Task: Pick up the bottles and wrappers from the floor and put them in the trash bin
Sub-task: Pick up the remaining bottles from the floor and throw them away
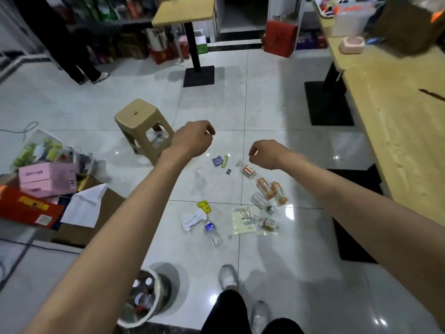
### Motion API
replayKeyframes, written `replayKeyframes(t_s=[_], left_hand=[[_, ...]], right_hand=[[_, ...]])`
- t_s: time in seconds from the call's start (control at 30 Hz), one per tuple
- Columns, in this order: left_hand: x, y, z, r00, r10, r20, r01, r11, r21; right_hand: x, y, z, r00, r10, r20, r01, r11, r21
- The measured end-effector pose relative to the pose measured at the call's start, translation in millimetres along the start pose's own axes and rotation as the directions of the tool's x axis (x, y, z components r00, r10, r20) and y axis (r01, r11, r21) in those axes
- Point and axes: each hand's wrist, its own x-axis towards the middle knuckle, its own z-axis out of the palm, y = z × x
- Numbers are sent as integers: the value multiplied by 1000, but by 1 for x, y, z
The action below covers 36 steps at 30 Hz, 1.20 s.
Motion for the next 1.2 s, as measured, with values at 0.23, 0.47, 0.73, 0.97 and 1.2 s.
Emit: replayKeyframes(t_s=[0.23,0.47,0.73,0.97,1.2], left_hand=[[75,-8,-5,1000,-18,1,19,999,-35],[179,-38,-16,999,-23,23,24,998,-59],[294,-62,-13,998,-15,60,18,998,-58],[362,-50,28,998,-34,58,36,999,-41],[437,-91,205,989,-99,109,94,994,54]], right_hand=[[74,4,-29,1000,-3,5,2,999,40],[176,-10,-64,999,17,34,-19,998,56],[303,-27,-112,997,23,72,-29,997,72],[385,-4,-136,999,27,-27,-25,997,73],[491,95,-13,987,161,-27,-160,986,49]])
